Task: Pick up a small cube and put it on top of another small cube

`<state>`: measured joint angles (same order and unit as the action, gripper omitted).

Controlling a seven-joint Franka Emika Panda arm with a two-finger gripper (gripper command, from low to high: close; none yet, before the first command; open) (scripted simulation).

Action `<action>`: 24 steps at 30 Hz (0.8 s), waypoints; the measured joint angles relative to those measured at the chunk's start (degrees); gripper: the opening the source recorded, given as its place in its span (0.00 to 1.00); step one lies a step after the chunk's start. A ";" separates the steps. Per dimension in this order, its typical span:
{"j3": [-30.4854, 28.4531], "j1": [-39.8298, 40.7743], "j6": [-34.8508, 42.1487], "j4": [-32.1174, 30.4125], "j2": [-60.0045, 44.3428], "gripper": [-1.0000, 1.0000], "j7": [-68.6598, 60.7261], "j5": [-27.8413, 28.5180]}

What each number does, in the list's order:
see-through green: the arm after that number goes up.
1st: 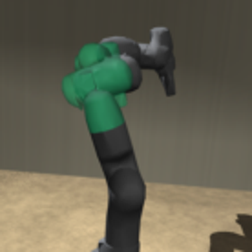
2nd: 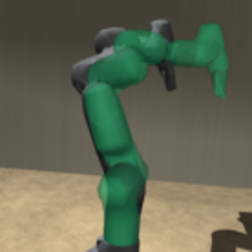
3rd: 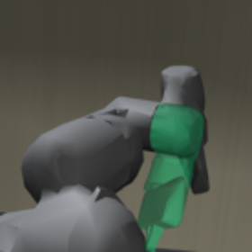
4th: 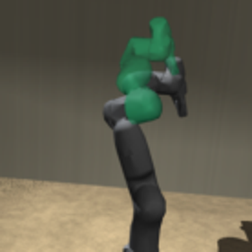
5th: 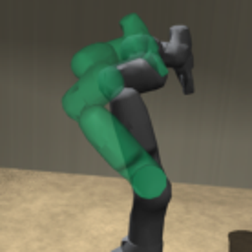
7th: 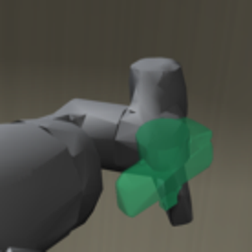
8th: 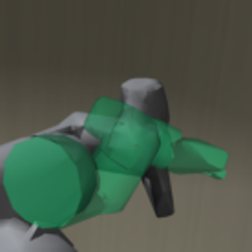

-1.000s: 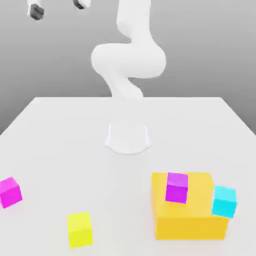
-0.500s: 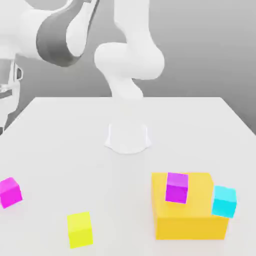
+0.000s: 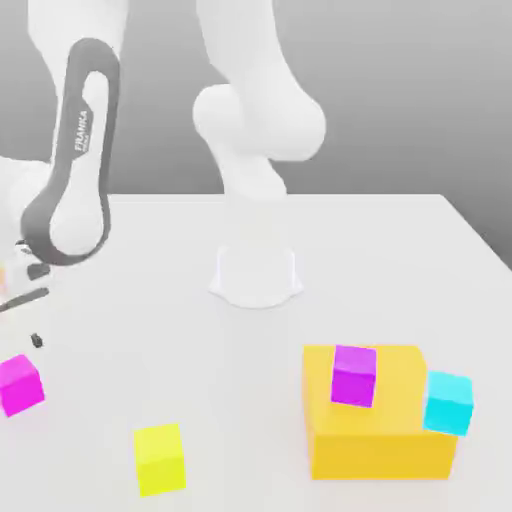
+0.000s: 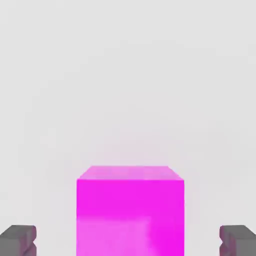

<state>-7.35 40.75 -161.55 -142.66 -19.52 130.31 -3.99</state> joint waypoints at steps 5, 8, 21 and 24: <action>2.33 1.89 -3.15 0.54 -3.33 0.00 -1.53 -2.00; 2.33 1.90 -3.33 0.54 -3.33 0.00 -1.52 -1.99; 2.76 -3.08 7.20 -2.23 10.36 0.00 0.94 0.33; 7.98 -10.77 10.93 -3.70 16.09 0.00 1.91 -0.09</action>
<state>0.63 29.98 -150.63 -146.36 -3.43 132.23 -4.08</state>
